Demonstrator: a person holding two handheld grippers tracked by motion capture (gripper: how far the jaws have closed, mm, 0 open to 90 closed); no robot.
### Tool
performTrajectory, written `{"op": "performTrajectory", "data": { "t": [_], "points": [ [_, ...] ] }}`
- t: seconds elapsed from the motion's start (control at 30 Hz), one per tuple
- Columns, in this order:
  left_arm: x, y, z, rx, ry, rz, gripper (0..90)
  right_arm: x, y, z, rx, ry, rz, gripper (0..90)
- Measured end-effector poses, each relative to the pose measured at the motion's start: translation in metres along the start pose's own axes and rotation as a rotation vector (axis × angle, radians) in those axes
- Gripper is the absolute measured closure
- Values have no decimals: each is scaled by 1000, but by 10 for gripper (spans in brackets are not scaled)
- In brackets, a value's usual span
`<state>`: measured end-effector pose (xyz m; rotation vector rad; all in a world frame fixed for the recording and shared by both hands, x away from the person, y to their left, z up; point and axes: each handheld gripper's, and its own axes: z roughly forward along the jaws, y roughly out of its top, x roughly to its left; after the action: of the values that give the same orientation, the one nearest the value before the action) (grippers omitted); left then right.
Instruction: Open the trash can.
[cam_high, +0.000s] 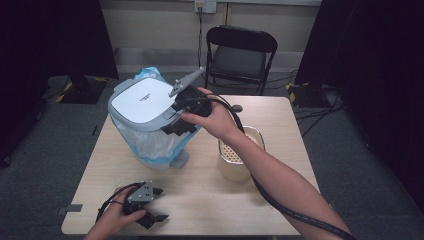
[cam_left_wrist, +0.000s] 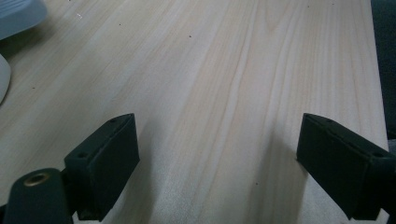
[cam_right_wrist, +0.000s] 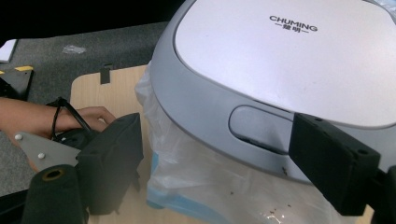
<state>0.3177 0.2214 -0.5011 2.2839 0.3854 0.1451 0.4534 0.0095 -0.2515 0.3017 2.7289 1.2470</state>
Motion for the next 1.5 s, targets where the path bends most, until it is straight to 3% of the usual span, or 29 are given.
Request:
{"op": "performTrajectory", "data": {
  "t": [0.63, 0.73, 1.1, 1.5],
  "points": [
    [0, 0, 0, 1, -2, 3, 122, 1, 2, 11, 25, -1, -41, 163],
    [0, 0, 0, 3, 1, 1, 122, 1, 2, 11, 34, 3, -29, 163],
    [0, 0, 0, 0, -2, 2, 122, -5, -8, 0, 1, -1, -20, 169],
    [0, 0, 0, 1, -2, 2, 122, -4, -25, -20, 4, -19, -4, 164]
  ]
}}
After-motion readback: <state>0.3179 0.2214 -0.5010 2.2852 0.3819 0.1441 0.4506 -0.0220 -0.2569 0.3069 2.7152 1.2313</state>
